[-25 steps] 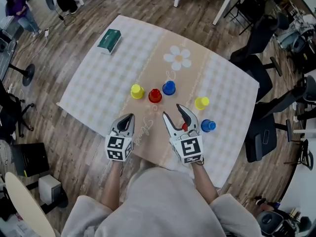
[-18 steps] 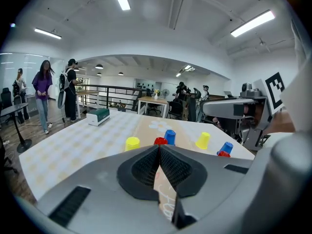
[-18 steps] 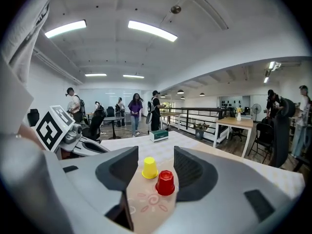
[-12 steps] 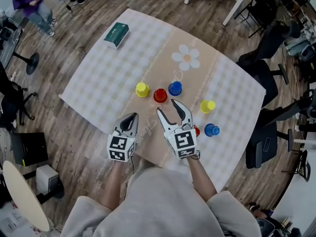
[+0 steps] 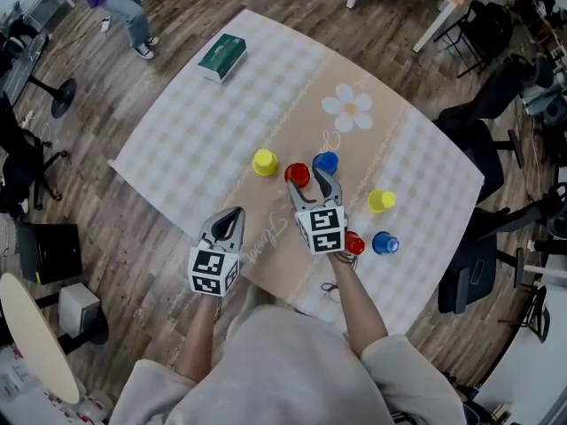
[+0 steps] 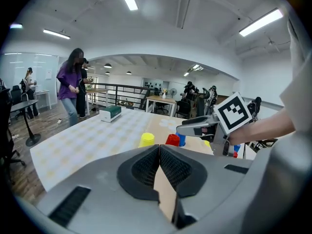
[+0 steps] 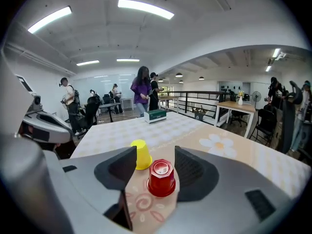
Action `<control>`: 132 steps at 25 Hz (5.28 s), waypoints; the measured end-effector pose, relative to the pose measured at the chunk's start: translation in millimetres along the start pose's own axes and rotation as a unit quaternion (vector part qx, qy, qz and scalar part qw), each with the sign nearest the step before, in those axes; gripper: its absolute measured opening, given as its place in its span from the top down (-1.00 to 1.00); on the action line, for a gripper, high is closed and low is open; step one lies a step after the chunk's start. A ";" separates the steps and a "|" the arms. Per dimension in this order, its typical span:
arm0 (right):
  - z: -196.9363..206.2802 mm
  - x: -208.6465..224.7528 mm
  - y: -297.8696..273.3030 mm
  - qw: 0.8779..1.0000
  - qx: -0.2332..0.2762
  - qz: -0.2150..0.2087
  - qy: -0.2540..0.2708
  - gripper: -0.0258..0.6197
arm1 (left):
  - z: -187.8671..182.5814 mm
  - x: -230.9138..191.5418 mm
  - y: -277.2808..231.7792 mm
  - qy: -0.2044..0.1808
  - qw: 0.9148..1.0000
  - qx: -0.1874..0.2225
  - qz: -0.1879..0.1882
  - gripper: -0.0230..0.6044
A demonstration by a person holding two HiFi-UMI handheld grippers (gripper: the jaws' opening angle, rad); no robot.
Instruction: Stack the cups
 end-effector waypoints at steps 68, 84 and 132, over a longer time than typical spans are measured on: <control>26.5 -79.7 -41.6 0.988 -0.040 -0.133 0.074 -0.04 | 20.0 -20.9 34.5 0.022 0.999 -0.006 -0.046 0.88; 3.8 15.2 -19.3 1.000 0.000 -0.019 0.009 0.02 | 14.5 -3.0 20.2 0.011 1.000 -0.006 -0.024 0.88; 18.1 19.2 10.9 0.999 -0.033 -0.006 0.038 0.21 | 11.9 7.5 28.2 0.003 1.000 0.004 -0.027 0.88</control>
Point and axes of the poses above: the fingertips, and each gripper's own axes: y backward along the fingers, x to its right, z out of its underside, the point moved 2 cm from there along y, backward along the fingers, and after that the axes turned 3 degrees about z, right-handed, at the moved point
